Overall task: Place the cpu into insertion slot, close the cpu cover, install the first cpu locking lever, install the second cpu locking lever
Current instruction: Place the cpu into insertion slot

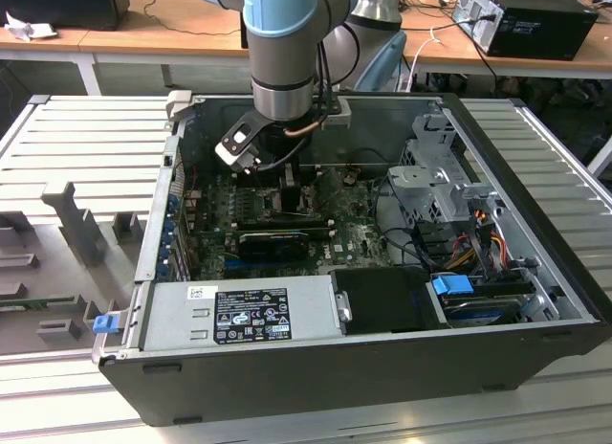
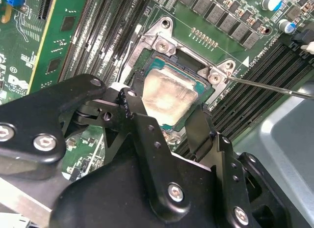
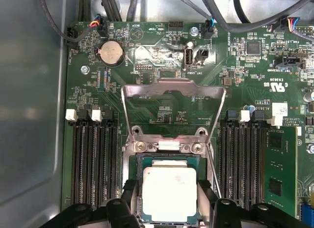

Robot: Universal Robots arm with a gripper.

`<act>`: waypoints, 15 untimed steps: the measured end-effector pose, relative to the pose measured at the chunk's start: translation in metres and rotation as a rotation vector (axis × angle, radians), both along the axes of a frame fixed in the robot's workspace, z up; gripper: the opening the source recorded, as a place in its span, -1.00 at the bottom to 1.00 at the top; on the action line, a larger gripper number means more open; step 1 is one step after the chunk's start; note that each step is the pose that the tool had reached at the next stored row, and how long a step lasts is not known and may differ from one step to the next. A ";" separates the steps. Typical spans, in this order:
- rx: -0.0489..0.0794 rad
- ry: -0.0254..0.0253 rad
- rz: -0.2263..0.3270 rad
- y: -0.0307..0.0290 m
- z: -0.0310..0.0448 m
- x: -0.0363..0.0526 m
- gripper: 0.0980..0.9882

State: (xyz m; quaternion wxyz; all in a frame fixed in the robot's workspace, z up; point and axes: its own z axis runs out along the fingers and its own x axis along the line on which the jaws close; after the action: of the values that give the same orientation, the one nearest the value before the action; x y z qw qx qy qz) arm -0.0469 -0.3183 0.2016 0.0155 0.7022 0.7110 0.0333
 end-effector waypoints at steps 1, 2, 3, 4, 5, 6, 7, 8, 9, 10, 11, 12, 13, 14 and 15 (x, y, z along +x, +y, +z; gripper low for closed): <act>0.000 0.0000 0.000 0.0000 0.0000 0.0000 0.14; 0.000 -0.0001 0.000 0.0001 -0.0001 0.0000 0.14; 0.000 0.0000 0.000 0.0001 0.0003 0.0000 0.14; 0.000 0.0001 0.000 0.0001 0.0013 0.0000 0.14; 0.000 0.0000 0.000 0.0001 0.0032 -0.0001 0.14; 0.000 0.0002 0.000 0.0001 0.0088 -0.0001 0.14; -0.001 0.0003 0.000 0.0001 0.0124 0.0000 0.09; -0.003 0.0004 0.000 0.0001 0.0143 0.0000 0.09; -0.015 0.0001 0.000 0.0002 0.0158 0.0000 -0.19; -0.032 0.0003 0.000 0.0001 0.0160 0.0000 -0.33; -0.049 0.0002 0.000 0.0000 0.0160 -0.0001 -0.46; -0.054 0.0002 0.000 -0.0002 0.0160 0.0000 -0.74; -0.055 0.0004 0.000 -0.0003 0.0161 0.0000 -0.87; -0.056 0.0004 0.000 -0.0003 0.0161 0.0000 -0.87; -0.057 0.0003 0.000 -0.0003 0.0162 0.0000 -0.87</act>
State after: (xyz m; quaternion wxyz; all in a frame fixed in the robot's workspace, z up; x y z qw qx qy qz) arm -0.0470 -0.3186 0.2178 0.0353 0.7016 0.7116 0.0130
